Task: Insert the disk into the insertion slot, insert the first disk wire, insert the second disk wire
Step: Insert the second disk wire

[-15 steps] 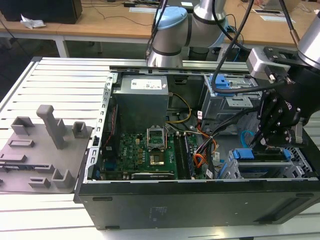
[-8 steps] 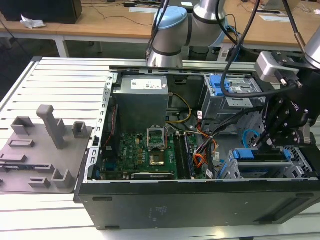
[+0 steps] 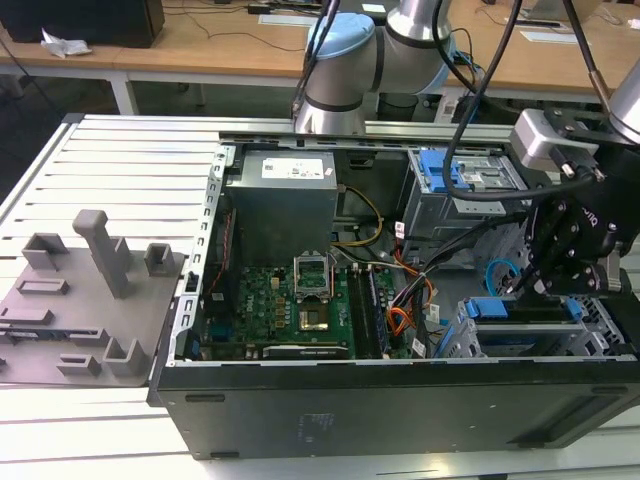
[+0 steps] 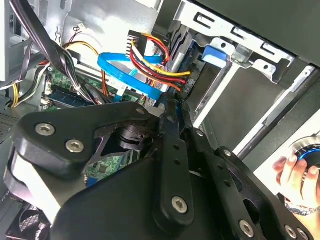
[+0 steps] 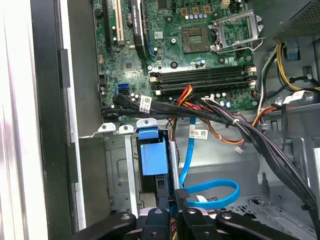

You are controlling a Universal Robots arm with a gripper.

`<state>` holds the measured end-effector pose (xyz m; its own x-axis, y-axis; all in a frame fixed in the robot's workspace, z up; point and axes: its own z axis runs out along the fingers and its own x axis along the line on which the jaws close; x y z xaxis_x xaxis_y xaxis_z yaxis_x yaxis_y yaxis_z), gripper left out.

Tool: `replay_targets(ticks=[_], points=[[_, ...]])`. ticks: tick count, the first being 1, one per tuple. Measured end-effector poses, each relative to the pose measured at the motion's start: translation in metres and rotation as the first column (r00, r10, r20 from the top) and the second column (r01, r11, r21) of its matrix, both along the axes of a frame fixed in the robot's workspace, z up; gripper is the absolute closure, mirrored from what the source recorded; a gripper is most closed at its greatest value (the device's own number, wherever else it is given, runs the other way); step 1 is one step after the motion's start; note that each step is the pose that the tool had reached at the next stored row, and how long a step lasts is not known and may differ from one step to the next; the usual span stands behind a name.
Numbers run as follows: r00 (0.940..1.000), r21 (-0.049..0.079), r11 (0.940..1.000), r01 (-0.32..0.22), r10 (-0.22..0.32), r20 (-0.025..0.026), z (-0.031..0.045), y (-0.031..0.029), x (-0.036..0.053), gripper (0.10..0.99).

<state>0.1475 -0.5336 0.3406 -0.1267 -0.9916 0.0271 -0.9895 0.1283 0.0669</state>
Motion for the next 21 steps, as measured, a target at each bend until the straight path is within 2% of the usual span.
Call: replay_targets(ticks=[15, 21], points=[[0.9998, -0.002, 0.9998, -0.022, 0.022, 0.0000, -0.0006, -0.0017, 0.0000, 0.922], [0.9998, -0.002, 0.9998, -0.022, 0.022, 0.0000, 0.0034, -0.0017, 0.0000, 0.922]])
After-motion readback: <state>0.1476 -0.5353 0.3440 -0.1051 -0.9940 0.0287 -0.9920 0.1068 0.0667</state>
